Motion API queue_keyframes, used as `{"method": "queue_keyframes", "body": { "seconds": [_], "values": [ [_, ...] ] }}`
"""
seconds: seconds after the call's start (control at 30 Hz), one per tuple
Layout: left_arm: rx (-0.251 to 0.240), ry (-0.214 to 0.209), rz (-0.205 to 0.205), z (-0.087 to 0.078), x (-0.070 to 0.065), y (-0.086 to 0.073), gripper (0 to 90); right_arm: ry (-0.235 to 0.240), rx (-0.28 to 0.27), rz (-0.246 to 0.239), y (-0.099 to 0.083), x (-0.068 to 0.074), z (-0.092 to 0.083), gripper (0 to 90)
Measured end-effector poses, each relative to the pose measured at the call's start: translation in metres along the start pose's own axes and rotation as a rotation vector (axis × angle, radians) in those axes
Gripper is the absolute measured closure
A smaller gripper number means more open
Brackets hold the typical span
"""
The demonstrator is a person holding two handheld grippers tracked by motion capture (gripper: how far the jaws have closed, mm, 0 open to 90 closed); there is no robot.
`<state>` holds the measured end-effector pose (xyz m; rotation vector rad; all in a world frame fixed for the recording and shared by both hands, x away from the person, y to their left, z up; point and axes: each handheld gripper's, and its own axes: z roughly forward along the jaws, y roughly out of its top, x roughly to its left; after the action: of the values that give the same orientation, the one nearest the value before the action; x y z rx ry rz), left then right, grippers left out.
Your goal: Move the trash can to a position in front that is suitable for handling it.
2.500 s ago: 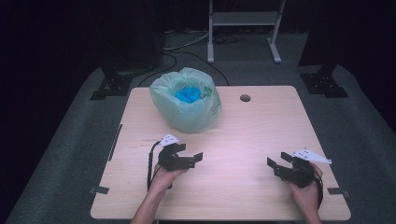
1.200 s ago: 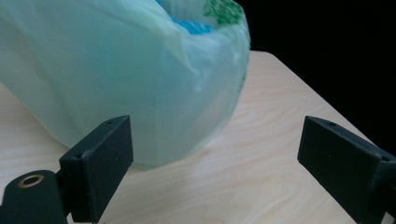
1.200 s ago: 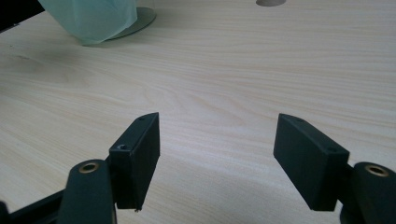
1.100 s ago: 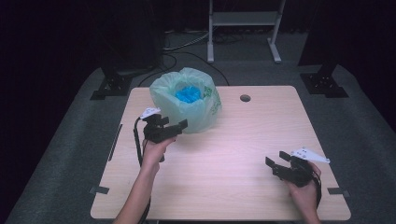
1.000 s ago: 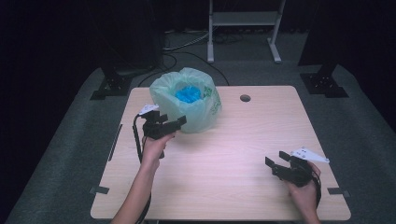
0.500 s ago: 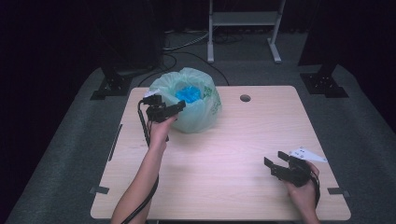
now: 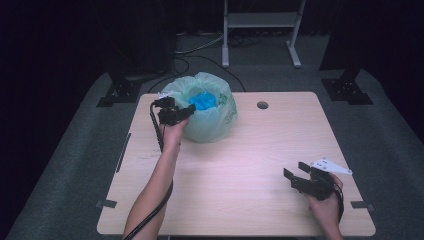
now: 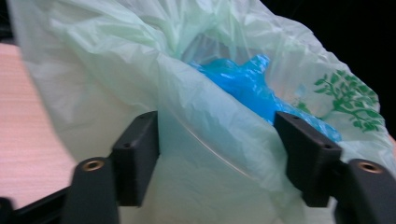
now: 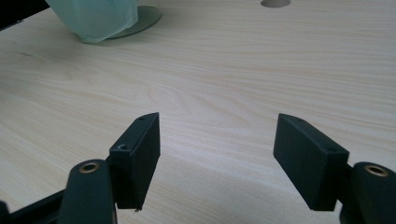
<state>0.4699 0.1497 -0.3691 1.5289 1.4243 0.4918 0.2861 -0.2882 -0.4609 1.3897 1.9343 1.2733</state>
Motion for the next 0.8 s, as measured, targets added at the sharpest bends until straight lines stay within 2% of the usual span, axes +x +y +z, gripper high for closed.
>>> {"method": "queue_keyframes", "body": {
  "seconds": [0.03, 0.07, 0.13, 0.2, 0.3, 0.4, 0.53, 0.6, 0.73, 0.8],
  "values": [
    [0.0, 0.0, 0.0, 0.0, 0.0, 0.0, 35.8, 0.001, 0.002, -0.003, 0.0, 0.001, 0.0, 31.2],
    [0.007, -0.001, 0.023, -0.002, 0.001, 0.002, 37.5, 0.001, 0.003, -0.005, 0.0, 0.001, 0.0, 31.1],
    [0.01, -0.006, 0.028, -0.003, 0.002, 0.002, 38.6, 0.002, 0.003, -0.006, 0.0, 0.002, 0.001, 31.2],
    [0.016, -0.021, 0.031, -0.005, 0.004, 0.002, 41.0, 0.003, 0.006, -0.005, 0.0, 0.002, 0.001, 31.2],
    [0.05, -0.046, 0.066, -0.009, 0.006, 0.003, 42.3, 0.004, 0.008, -0.01, -0.001, 0.003, 0.002, 31.1],
    [0.062, -0.059, 0.085, -0.013, 0.006, 0.003, 42.3, 0.005, 0.009, -0.009, -0.001, 0.003, 0.002, 31.2],
    [0.077, -0.108, 0.13, -0.026, 0.007, -0.004, 42.3, 0.002, 0.006, -0.009, -0.001, 0.002, 0.002, 31.1],
    [0.079, -0.116, 0.141, -0.029, 0.006, -0.006, 42.2, 0.002, 0.005, -0.005, -0.001, 0.002, 0.002, 31.2],
    [0.086, -0.156, 0.18, -0.044, 0.006, -0.014, 42.2, 0.001, 0.007, -0.006, -0.001, 0.003, 0.002, 31.1],
    [0.084, -0.166, 0.184, -0.046, 0.006, -0.016, 42.3, 0.0, 0.007, -0.006, -0.001, 0.003, 0.002, 31.2]
  ]
}}
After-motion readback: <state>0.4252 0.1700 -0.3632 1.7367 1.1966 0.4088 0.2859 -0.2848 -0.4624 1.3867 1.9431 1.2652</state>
